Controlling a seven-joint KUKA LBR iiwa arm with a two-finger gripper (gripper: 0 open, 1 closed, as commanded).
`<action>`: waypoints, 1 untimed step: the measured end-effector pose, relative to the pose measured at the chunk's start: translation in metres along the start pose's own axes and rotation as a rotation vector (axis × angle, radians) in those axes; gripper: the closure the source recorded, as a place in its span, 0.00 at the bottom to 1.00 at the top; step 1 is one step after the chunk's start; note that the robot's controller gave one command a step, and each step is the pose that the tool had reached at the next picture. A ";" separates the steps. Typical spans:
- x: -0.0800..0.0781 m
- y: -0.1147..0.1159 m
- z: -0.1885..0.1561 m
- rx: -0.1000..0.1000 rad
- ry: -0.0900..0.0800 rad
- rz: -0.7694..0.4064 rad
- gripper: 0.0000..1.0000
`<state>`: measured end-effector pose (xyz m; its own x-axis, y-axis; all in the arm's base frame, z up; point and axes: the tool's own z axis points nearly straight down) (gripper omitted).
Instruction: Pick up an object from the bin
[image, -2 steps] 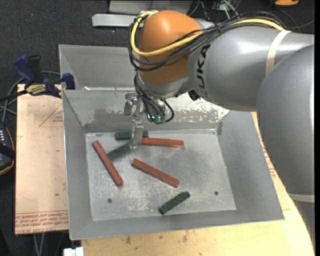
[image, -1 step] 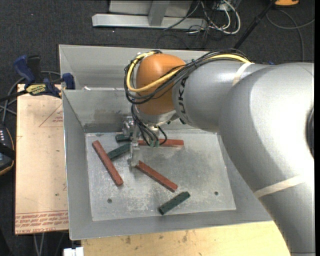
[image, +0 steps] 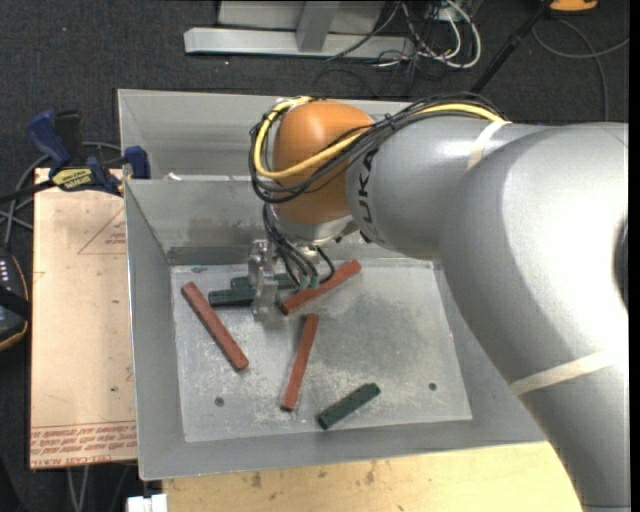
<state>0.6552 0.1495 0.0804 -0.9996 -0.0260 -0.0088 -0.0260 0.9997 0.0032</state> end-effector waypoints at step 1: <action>0.026 0.006 -0.138 0.000 -0.003 -0.116 1.00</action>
Offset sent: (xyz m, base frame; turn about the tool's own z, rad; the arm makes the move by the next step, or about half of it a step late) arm -0.0294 0.0045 0.1324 -0.1176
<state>0.6280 0.1547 0.2185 -0.9898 -0.1416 -0.0119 -0.1417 0.9899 0.0019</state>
